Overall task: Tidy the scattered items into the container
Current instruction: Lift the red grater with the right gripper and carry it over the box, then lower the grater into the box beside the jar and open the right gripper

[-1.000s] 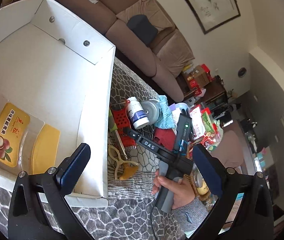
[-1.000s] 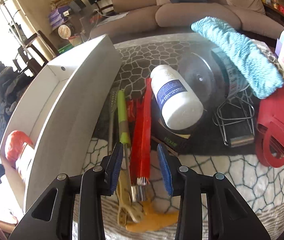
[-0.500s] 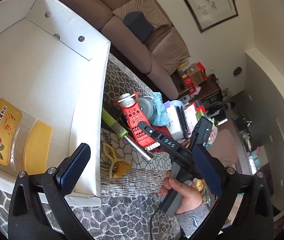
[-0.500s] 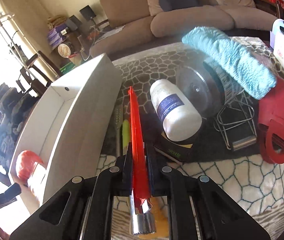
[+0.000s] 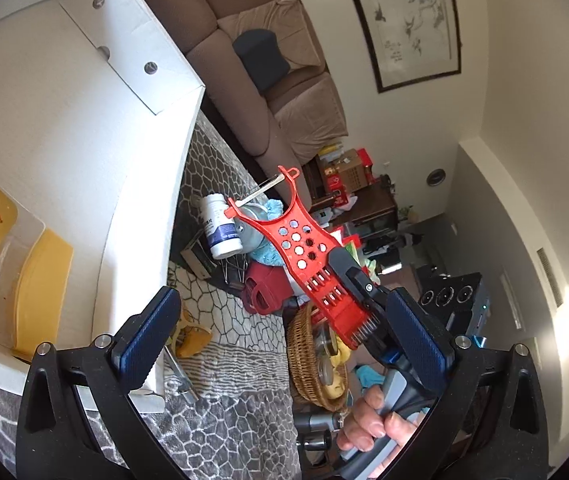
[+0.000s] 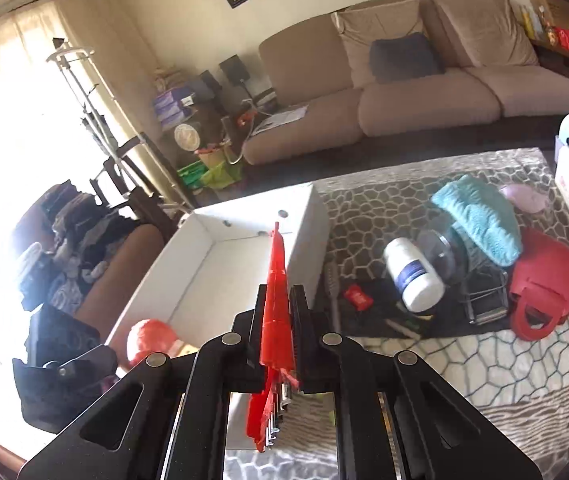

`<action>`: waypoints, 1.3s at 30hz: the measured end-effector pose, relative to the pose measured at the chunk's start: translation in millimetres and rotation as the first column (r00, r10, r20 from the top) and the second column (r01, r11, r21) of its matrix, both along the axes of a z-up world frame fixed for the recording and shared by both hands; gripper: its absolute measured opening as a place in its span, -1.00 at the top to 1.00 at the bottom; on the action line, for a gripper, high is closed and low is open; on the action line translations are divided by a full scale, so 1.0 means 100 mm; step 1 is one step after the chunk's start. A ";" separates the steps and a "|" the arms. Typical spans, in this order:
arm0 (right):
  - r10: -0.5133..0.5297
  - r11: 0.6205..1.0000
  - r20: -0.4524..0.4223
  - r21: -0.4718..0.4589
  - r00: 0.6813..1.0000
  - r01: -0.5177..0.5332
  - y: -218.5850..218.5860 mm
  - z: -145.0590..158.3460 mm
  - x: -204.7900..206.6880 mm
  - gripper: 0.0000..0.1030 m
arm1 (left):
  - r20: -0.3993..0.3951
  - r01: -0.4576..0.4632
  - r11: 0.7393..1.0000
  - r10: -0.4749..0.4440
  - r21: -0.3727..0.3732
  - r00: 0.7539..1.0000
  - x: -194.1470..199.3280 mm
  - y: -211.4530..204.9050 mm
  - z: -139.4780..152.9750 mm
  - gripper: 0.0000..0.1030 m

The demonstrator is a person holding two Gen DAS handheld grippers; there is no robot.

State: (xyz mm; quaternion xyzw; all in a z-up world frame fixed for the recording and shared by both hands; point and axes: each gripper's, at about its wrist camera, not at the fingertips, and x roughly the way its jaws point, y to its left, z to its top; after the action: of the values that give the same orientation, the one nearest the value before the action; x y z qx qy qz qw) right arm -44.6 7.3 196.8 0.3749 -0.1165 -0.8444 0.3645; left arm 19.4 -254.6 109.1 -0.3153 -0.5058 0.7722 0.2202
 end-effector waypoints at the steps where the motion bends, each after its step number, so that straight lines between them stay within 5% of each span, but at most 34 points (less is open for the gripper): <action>1: 0.015 1.000 0.022 -0.013 1.000 -0.015 -0.09 -0.03 0.02 0.84 | 0.009 -0.012 1.000 0.012 0.001 1.000 0.00 -0.06 -0.02 -1.00; 8: 0.021 1.000 0.072 -0.006 0.997 -0.021 -0.78 -0.33 0.20 0.84 | 0.081 -0.120 0.993 0.120 -0.005 0.990 0.10 -0.55 -0.13 -1.00; 15: -0.043 0.974 -0.038 0.221 0.998 0.050 -1.32 -0.63 0.32 0.85 | 0.088 -0.087 0.992 0.095 -0.086 0.992 0.08 -0.53 -0.07 -1.00; 18: -0.039 0.940 -0.124 0.333 0.992 0.079 -1.44 -0.73 0.40 0.85 | 0.091 -0.079 0.994 0.086 -0.075 0.992 0.07 -0.53 -0.06 -1.00; 21: -0.013 0.919 -0.118 0.390 0.993 0.059 -1.49 -0.87 0.45 0.85 | 0.094 -0.097 0.994 0.101 -0.047 0.990 0.09 -0.62 -0.07 -1.00; 27: -0.014 0.917 -0.001 0.398 1.000 0.013 -1.36 -1.08 0.39 0.77 | 0.093 -0.118 0.992 0.122 -0.039 0.988 0.14 -0.72 -0.06 -1.00; 32: -0.006 0.950 0.096 0.311 0.995 -0.024 -1.16 -1.04 0.33 0.83 | 0.096 -0.104 0.993 0.109 -0.050 0.989 0.11 -0.68 -0.07 -1.00; 39: -0.018 0.924 0.005 0.381 1.000 0.014 -1.37 -1.04 0.37 0.81 | 0.098 -0.107 0.993 0.111 -0.046 0.989 0.11 -0.67 -0.07 -1.00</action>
State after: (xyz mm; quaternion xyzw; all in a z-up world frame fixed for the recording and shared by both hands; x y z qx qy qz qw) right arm -7.7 -129.4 92.4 0.4411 0.0452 -0.8523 0.2774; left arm 30.5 -321.3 102.0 -0.3299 -0.5170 0.7763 0.1457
